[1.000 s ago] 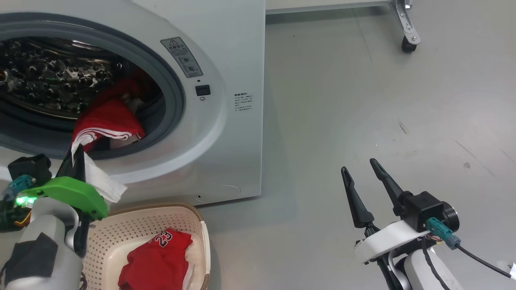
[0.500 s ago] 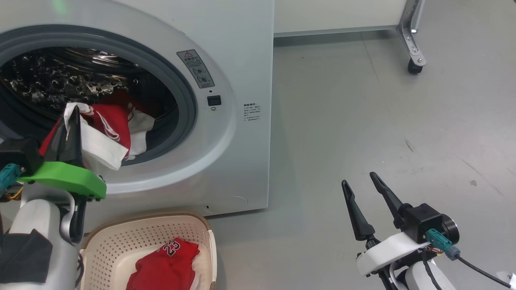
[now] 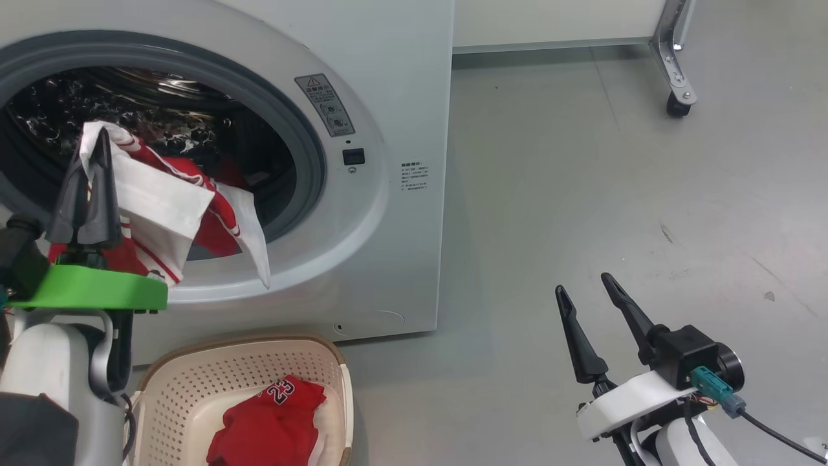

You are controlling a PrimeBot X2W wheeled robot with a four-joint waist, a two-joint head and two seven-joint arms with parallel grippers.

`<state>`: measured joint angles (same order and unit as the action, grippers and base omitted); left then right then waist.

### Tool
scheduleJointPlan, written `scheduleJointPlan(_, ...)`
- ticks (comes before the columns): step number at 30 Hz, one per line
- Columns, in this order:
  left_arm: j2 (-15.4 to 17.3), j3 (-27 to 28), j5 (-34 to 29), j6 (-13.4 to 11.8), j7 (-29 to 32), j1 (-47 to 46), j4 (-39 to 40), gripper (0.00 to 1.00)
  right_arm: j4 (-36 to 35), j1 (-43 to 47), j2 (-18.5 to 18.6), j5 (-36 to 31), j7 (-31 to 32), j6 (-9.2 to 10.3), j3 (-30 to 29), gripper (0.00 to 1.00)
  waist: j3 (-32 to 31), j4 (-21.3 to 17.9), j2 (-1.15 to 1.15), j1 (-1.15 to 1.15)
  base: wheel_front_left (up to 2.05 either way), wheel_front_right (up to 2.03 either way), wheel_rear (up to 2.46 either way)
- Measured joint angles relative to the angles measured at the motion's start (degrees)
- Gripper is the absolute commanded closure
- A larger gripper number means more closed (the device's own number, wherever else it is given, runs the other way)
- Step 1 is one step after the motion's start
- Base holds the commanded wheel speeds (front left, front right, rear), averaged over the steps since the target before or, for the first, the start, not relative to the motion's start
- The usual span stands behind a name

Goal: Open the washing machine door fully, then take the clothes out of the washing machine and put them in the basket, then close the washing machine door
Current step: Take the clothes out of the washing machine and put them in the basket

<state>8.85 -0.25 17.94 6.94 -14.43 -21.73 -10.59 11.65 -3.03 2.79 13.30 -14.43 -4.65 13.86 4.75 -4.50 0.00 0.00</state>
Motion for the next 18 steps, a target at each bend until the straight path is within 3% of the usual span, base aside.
scheduleJointPlan(12,-2.3,3.8,-3.1,0.0,-0.1,2.4,14.5,1.0,-0.2,0.0,0.0,-0.8,0.0,-0.46,-0.1,0.0,0.6,0.9,0.0,0.0,0.0,0.0,0.0)
scheduleJointPlan(18,-3.1,4.5,-3.5,0.0,-0.3,3.8,17.8,1.0,-0.2,0.0,0.0,-0.9,0.0,-0.57,-0.1,0.0,0.8,1.0,0.0,0.0,0.0,0.0,0.0)
